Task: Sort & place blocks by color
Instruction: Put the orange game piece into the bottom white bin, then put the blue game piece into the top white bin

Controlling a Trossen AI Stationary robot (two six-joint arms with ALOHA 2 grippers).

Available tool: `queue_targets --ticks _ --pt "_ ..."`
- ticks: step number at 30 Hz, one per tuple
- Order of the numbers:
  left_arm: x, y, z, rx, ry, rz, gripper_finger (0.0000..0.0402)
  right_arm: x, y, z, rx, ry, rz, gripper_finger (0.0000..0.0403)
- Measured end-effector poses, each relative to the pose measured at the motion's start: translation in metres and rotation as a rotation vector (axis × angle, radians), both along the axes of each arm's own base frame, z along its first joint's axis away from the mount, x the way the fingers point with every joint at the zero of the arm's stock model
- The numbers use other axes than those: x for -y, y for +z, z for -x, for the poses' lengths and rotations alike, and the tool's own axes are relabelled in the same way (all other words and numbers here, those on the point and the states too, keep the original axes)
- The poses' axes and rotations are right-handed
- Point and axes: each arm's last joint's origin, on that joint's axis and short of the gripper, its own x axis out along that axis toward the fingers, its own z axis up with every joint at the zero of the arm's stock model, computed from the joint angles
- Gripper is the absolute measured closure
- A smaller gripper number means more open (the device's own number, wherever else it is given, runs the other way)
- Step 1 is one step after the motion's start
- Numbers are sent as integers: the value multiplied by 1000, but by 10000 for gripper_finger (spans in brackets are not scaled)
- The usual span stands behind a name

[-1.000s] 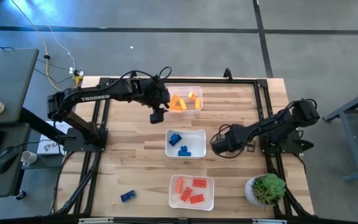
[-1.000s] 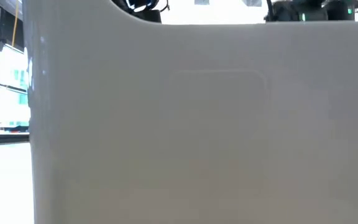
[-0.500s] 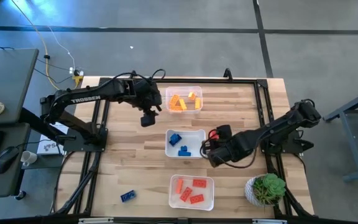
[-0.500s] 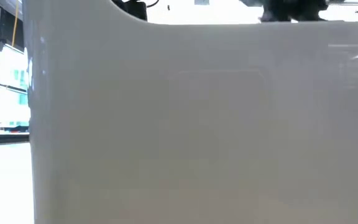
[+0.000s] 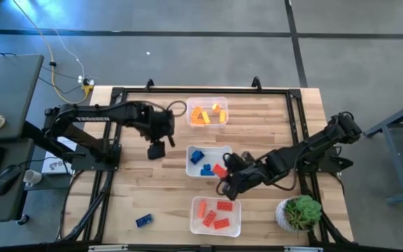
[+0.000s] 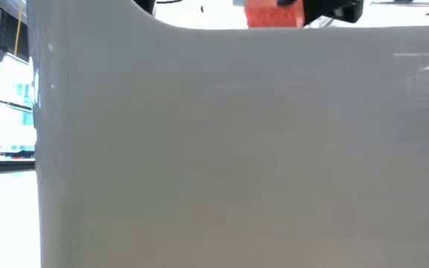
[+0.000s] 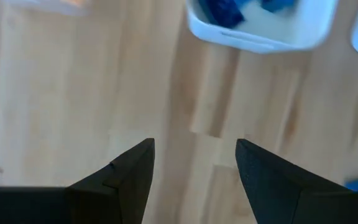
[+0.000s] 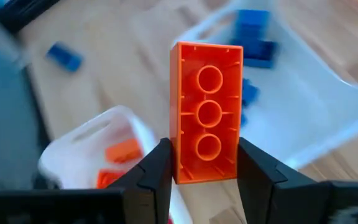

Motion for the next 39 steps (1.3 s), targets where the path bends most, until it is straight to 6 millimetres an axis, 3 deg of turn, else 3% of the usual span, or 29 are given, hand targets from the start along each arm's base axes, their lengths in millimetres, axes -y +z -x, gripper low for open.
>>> queue_targets --ticks 9,16,23,30,39 --pt "59 0 -4 -5 -52 37 190 -9 1 -6 -2 371 29 287" --pt "104 1 0 1 -45 35 190 -24 -28 -17 -103 588 11 287" --pt "145 1 12 39 66 23 190 -40 -50 -31 -81 762 -7 288" --pt "177 -1 25 53 154 59 190 -46 -69 -39 -118 807 -29 287" --pt "206 -13 32 18 260 87 190 -52 -76 -37 -135 831 44 153"
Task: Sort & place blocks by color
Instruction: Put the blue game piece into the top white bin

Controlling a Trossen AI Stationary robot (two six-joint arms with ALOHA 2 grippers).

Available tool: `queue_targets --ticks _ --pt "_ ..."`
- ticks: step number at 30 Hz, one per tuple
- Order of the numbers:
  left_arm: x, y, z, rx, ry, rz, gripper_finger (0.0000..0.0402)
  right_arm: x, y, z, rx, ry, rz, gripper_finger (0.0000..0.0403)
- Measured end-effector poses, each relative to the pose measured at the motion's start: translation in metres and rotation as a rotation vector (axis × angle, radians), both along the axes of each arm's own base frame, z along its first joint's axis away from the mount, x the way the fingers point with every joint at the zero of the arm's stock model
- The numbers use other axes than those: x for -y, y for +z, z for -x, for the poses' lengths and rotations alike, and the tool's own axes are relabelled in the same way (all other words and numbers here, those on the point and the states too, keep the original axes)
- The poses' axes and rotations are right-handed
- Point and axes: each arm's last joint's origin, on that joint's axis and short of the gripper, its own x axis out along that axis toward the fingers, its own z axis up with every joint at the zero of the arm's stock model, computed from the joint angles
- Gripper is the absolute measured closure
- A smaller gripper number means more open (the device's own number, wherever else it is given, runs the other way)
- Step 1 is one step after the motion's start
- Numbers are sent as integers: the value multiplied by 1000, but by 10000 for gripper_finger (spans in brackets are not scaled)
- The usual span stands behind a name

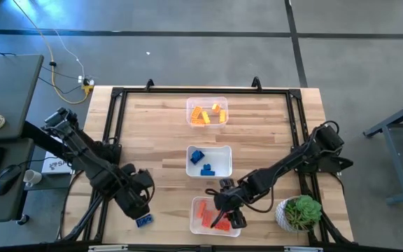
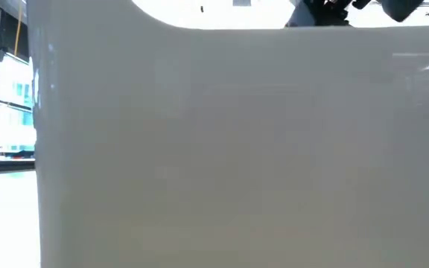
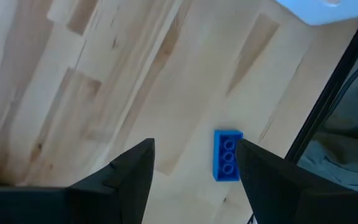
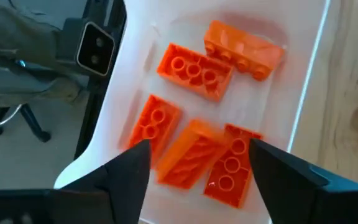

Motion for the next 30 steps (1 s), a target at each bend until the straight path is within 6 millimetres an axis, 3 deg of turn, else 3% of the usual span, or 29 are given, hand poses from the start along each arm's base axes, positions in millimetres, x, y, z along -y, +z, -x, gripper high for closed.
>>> queue_targets --ticks 13,30 --pt "33 -34 -3 -169 37 27 180 1 1 0 -5 -23 -11 143" --pt "71 -101 -37 -253 -37 94 161 2 0 1 -18 -18 -7 142"
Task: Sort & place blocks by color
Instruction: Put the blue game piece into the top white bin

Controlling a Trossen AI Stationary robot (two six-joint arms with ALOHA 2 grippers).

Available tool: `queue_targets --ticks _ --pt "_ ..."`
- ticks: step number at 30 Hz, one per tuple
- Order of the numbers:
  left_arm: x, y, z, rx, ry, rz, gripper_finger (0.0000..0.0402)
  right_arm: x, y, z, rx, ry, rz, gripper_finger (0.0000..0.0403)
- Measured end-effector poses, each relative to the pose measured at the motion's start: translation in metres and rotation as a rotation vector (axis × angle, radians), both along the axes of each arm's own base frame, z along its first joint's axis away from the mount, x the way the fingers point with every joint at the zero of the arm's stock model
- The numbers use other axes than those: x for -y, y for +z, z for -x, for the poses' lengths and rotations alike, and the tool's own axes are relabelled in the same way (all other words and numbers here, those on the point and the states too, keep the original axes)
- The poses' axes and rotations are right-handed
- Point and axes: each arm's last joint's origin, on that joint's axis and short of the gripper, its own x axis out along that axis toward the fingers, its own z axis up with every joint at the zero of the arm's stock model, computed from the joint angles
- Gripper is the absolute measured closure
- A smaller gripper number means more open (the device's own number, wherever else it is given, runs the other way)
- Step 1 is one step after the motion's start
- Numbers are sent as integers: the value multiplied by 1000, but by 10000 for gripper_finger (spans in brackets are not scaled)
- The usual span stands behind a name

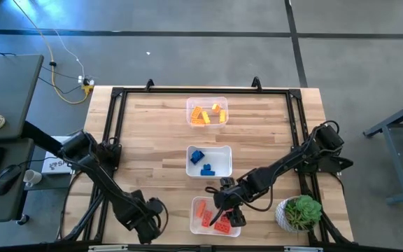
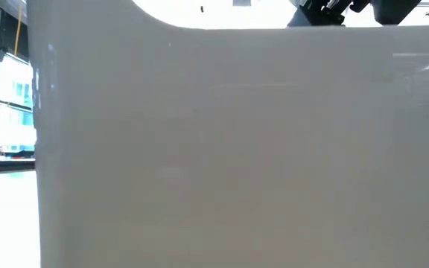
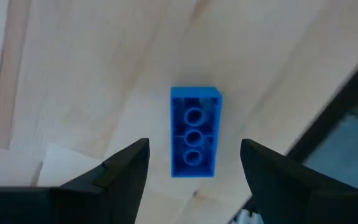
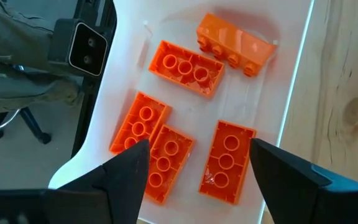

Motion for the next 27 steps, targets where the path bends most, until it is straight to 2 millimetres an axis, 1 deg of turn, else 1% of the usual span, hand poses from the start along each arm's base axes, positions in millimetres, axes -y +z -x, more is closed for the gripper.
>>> queue_targets --ticks 3,8,17,23,27 --pt "2 -11 -2 -46 -16 0 161 0 0 0 -1 0 0 142" --pt "5 -23 -4 -86 -50 10 161 0 0 0 -4 1 0 142" --pt "4 -33 -7 -122 -61 5 161 1 -1 2 -20 1 8 142" --pt "0 -40 -12 -137 -71 -7 161 1 -1 2 -27 0 12 142" --pt "-3 -40 -15 -128 -96 -3 183 2 -1 3 -35 -4 14 142"
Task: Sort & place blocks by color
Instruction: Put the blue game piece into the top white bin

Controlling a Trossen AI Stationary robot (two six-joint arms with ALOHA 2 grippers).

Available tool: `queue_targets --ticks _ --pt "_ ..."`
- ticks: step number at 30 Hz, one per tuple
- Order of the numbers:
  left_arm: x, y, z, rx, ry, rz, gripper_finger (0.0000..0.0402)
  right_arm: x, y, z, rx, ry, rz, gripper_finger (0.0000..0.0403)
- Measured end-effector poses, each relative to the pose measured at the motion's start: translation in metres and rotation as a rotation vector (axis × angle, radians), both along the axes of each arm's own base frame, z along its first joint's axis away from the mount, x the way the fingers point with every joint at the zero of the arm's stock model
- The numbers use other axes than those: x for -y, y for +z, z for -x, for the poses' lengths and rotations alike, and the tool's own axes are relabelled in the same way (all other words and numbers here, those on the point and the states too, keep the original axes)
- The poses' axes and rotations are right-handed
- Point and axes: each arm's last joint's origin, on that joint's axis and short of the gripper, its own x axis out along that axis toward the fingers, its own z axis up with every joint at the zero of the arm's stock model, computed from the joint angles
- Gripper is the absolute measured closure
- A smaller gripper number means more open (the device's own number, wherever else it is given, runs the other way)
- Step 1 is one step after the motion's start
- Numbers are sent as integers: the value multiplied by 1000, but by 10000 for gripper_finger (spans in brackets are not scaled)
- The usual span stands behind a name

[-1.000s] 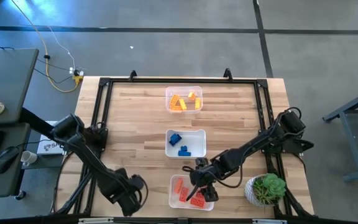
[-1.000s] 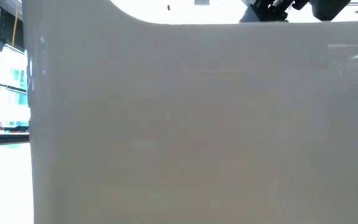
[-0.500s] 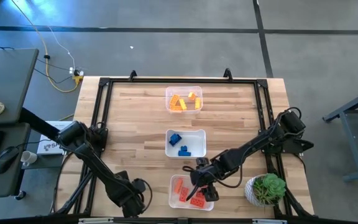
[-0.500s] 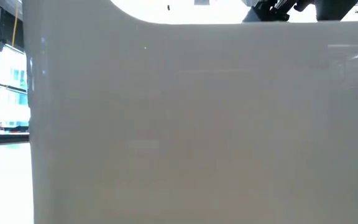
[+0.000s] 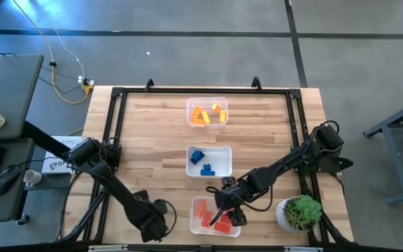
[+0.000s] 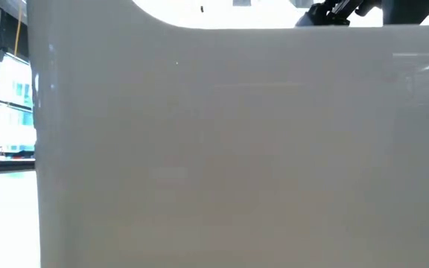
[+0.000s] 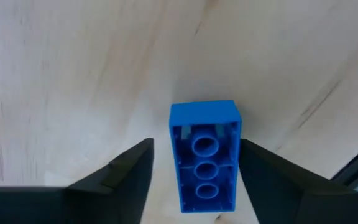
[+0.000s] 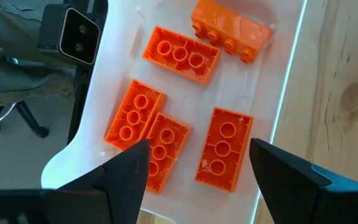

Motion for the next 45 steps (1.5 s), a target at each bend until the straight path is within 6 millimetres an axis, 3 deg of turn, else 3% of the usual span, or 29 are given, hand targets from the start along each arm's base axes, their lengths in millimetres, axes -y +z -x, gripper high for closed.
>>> queue_targets --ticks 10,21,29,34,45 --pt "-7 -15 6 4 -31 20 293 2 -1 1 -14 -10 17 142" --pt "-29 -8 -8 55 -138 31 295 25 -2 -8 -46 -98 14 142" --pt "-61 17 -23 160 -196 31 295 34 19 -18 -59 -111 -36 142" --pt "-85 46 -25 274 -236 -35 295 37 43 -18 -70 -124 33 142" --pt "-162 112 -36 621 -224 -166 295 53 94 -20 35 -338 240 142"
